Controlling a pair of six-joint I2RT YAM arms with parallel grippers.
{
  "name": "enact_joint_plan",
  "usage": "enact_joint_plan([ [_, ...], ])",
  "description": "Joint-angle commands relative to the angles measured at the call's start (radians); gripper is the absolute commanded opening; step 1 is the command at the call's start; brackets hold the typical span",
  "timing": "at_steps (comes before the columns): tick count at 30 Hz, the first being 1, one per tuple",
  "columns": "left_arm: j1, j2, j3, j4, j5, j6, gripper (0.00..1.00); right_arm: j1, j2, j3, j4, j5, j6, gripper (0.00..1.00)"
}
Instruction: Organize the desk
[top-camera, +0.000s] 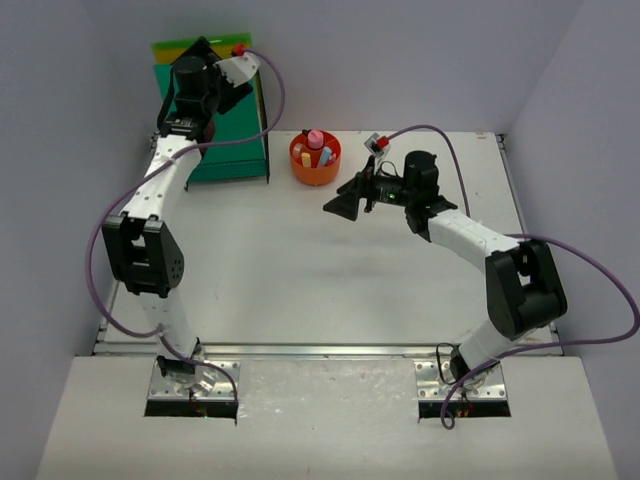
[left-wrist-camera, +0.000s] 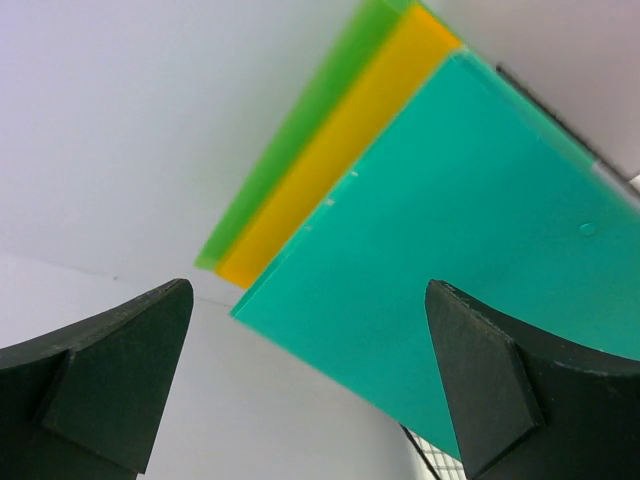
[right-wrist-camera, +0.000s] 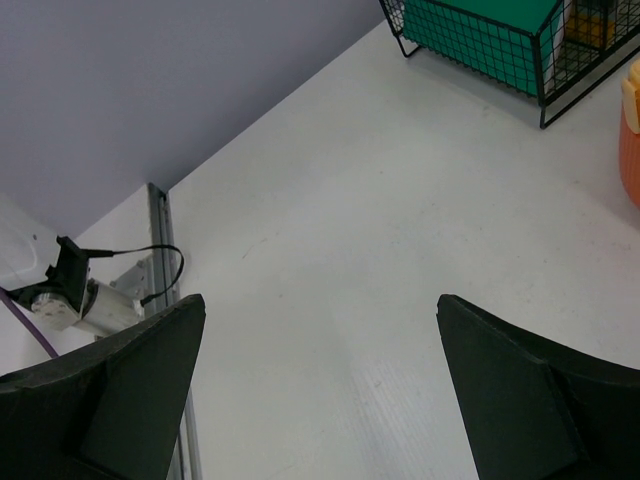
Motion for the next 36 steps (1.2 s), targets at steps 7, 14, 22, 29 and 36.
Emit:
enact_joint_plan([
  [7,-0.001,-0.24,0.0,-0.511,0.31,-0.62,1.0,-0.004,-0.08,0.094,-0.322,0.341,-0.248,0.99],
  [14,-0.047,-0.34,-0.477,-0.489,0.406,-0.793,1.0,-0.109,-0.133,0.023,-0.511,0.493,-0.351,0.99],
  [22,-0.114,-0.398,-0.7,-0.339,0.119,-0.839,1.0,-0.258,-0.21,-0.089,-0.532,0.449,-0.362,0.99],
  [29,-0.13,-0.377,-0.69,-0.3,-0.014,-0.879,1.0,-0.262,-0.278,-0.175,-0.517,0.425,-0.387,0.99],
  [36,-0.144,-0.381,-0.667,-0.302,-0.002,-0.891,1.0,-0.274,-0.274,-0.174,-0.505,0.426,-0.392,0.99],
])
